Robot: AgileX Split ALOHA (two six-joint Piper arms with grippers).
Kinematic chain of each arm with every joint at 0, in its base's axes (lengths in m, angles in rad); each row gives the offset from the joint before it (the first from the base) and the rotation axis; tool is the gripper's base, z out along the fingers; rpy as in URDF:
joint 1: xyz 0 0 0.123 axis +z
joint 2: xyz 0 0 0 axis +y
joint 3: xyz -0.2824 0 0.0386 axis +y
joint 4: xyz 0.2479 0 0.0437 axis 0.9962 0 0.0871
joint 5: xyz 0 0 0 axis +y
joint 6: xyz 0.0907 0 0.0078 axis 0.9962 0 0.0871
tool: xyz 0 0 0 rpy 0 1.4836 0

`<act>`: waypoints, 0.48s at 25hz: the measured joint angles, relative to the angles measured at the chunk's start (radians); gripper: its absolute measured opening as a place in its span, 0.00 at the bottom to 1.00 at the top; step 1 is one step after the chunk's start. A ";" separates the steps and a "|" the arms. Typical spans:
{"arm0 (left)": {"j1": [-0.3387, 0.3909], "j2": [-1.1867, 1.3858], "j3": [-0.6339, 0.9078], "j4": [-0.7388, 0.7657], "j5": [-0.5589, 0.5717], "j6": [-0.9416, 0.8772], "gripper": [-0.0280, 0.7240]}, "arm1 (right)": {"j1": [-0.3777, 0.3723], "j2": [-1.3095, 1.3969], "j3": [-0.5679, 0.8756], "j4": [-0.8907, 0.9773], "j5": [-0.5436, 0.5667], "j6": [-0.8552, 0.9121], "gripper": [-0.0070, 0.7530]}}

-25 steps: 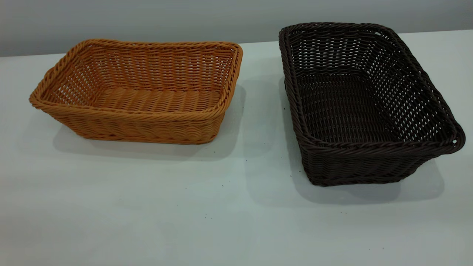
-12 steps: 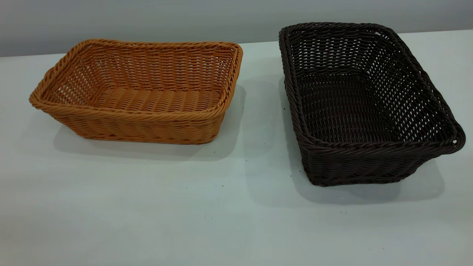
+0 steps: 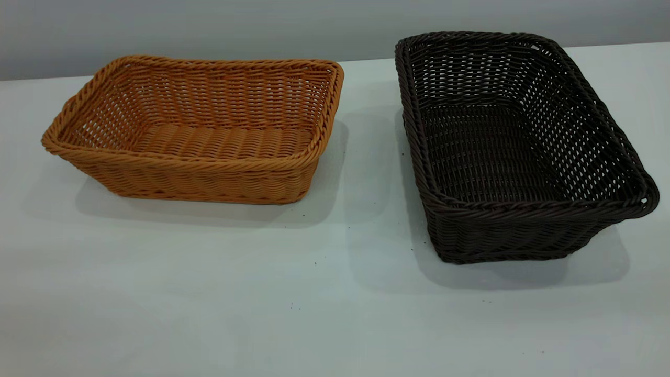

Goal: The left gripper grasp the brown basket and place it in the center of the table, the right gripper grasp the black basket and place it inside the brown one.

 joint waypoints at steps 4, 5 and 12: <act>0.000 0.000 0.000 0.000 0.000 0.000 0.04 | 0.000 0.000 0.000 0.000 0.000 0.000 0.02; 0.000 0.000 0.000 0.000 0.000 0.000 0.04 | 0.000 0.000 0.000 0.000 0.000 0.000 0.02; 0.000 0.000 0.000 0.003 -0.009 0.000 0.04 | 0.000 0.000 0.000 0.013 -0.001 0.000 0.02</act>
